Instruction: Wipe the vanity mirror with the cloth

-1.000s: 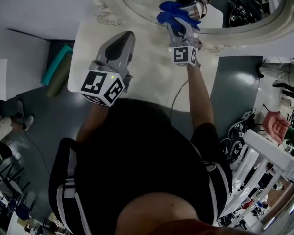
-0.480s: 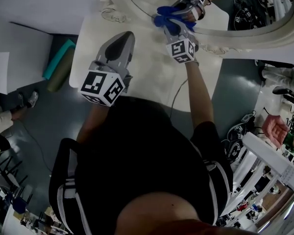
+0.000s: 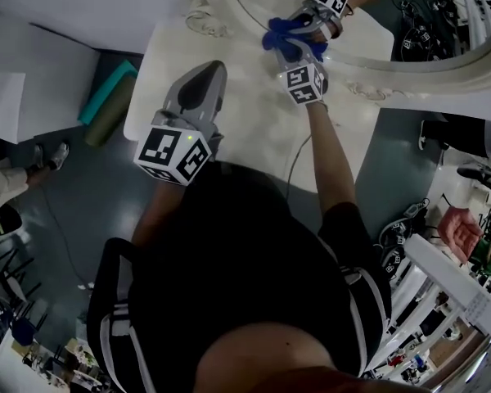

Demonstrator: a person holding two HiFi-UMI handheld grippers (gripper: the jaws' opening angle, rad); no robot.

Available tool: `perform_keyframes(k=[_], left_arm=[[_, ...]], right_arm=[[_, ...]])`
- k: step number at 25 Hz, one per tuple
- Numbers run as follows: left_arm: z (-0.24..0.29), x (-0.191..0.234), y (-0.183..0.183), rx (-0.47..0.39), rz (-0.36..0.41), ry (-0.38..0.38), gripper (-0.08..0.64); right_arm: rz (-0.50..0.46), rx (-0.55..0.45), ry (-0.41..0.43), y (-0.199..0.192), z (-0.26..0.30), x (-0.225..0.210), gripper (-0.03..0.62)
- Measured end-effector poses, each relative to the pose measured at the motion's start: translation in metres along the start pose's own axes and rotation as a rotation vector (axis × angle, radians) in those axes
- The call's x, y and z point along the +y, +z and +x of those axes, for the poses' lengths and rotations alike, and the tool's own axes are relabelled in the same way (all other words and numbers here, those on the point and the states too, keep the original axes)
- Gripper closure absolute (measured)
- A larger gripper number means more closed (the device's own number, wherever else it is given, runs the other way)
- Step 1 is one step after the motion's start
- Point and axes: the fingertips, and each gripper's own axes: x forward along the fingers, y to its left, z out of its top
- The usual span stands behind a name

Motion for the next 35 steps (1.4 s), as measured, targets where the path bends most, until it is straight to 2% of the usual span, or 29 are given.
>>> perform_keyframes(k=[4,8,10,12,15,21,28,31,35], left_arm=[[-0.012,0.013,-0.002,-0.008,-0.005,0.025,0.549],[-0.018,0.014,-0.001,-0.023,-0.003,0.013,0.549],[-0.022,0.008,0.000,-0.025,-0.001,0.005,0.549],[-0.021,0.002,0.002,-0.030,0.007,-0.012,0.549],[-0.016,-0.009,0.006,-0.039,0.017,-0.048,0.549],[-0.003,-0.020,0.022,-0.081,0.043,-0.106,0.548],[0.007,-0.028,0.042,-0.120,0.060,-0.142,0.549],[0.012,-0.031,0.049,-0.134,0.058,-0.158,0.549],[0.010,-0.044,0.066,-0.165,0.061,-0.186,0.549]], right_arm=[[0.093,-0.011,0.048,-0.001,0.007,0.002,0.548],[0.195,-0.045,0.119,0.004,0.011,0.004,0.546],[0.262,-0.079,0.152,0.007,0.005,0.010,0.545],[0.333,-0.148,0.134,0.017,-0.008,0.005,0.543],[0.387,-0.284,0.041,0.038,-0.040,-0.007,0.541],[0.402,-0.520,-0.198,0.080,-0.118,-0.035,0.541],[0.439,-0.788,-0.552,0.158,-0.251,-0.141,0.541],[0.461,-0.853,-0.686,0.180,-0.301,-0.189,0.541],[0.447,-0.884,-0.810,0.199,-0.343,-0.233,0.541]])
